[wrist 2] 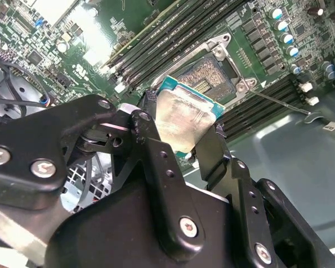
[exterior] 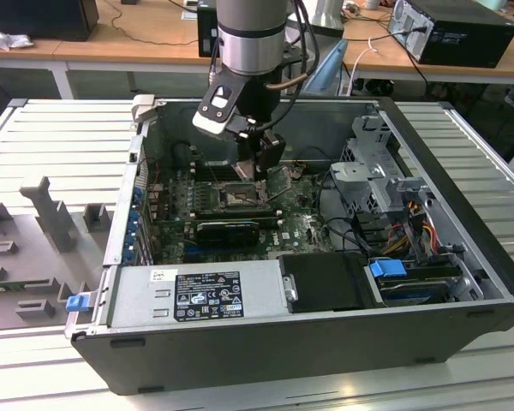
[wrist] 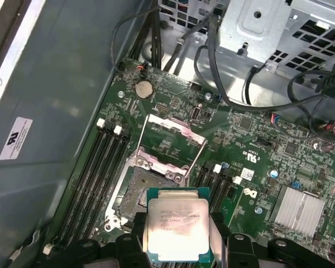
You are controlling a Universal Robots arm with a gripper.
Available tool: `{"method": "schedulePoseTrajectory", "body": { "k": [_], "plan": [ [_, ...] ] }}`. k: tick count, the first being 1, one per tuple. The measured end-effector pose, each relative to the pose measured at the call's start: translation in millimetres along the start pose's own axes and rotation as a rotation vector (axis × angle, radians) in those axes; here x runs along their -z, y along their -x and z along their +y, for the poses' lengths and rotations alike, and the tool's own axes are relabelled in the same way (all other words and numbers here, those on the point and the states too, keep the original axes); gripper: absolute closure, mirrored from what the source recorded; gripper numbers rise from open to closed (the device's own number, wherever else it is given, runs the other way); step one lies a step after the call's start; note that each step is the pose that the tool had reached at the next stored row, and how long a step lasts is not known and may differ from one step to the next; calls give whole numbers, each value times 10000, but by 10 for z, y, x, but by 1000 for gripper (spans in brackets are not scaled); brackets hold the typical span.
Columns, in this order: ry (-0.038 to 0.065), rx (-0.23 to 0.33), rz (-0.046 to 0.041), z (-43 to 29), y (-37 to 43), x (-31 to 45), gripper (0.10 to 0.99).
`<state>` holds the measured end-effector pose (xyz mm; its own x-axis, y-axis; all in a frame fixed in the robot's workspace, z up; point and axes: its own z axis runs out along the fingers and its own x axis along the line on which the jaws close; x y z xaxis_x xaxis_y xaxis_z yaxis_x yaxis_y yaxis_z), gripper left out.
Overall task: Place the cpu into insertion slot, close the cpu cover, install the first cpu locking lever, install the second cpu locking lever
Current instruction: 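Place the cpu into insertion slot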
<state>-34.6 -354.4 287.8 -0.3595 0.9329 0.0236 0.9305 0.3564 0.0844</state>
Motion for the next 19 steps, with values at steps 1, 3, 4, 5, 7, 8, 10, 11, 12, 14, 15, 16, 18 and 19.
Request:
{"method": "schedulePoseTrajectory", "body": {
  "k": [1,3,4,5,7,8,10,11,12,14,15,16,18,19],
  "plan": [
    [2,-107,-9,0,0,-3,561],
    [7,-293,-25,-1,0,-10,561],
    [8,-341,-30,-1,0,-12,561],
    [11,-447,-38,-1,0,-16,561],
    [12,-555,-48,-2,1,-19,561],
    [15,-646,-55,-2,1,-22,561],
    [19,-813,-69,-2,1,-28,561],
    [20,-866,-74,-3,1,-29,561],
    [23,-986,-84,-3,1,-34,561],
    [26,-1089,-93,-3,1,-37,561],
    [28,-1166,-99,-4,1,-41,561],
    [29,-1219,-104,-4,1,-42,561],
    [32,-1365,-116,-4,1,-48,561],
    [33,-1423,-121,-4,1,-50,561]
  ]
}}
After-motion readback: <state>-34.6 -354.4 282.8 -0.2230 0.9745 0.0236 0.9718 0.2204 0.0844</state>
